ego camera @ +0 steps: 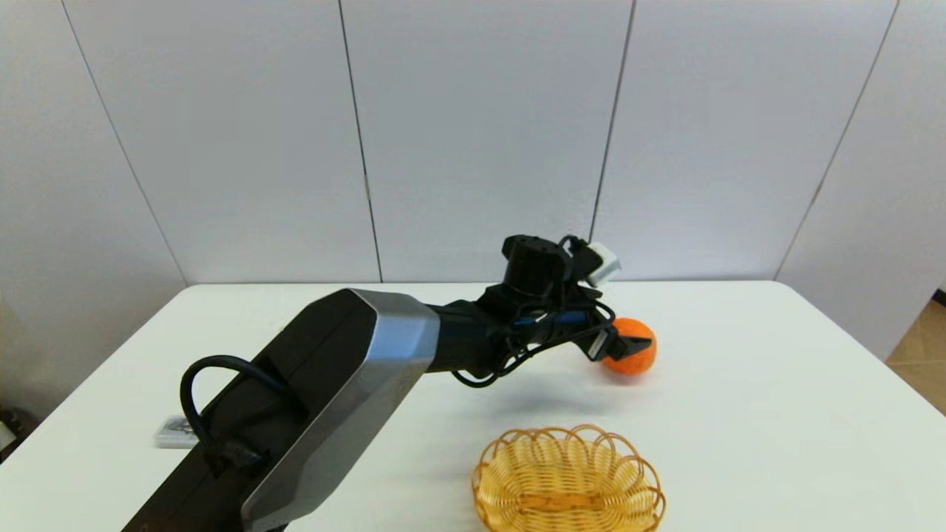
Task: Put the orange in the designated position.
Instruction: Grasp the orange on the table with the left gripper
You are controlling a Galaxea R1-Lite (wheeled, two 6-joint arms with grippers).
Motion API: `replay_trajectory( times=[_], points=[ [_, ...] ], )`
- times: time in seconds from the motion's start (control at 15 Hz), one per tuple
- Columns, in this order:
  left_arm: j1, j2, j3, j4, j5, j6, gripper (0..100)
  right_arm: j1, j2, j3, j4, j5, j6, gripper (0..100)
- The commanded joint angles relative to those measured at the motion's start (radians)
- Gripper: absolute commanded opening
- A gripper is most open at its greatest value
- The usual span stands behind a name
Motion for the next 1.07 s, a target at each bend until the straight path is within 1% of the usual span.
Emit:
replay_trajectory(
  times=[0.07,1.07],
  points=[
    [-0.005,0.014,0.000,-0.002,-0.002,0.001,100,0.000,0.001,0.000,0.000,0.000,0.000,100],
    [-0.022,0.075,0.000,-0.014,-0.004,-0.001,100,0.000,0.001,0.000,0.000,0.000,0.000,100]
  ],
)
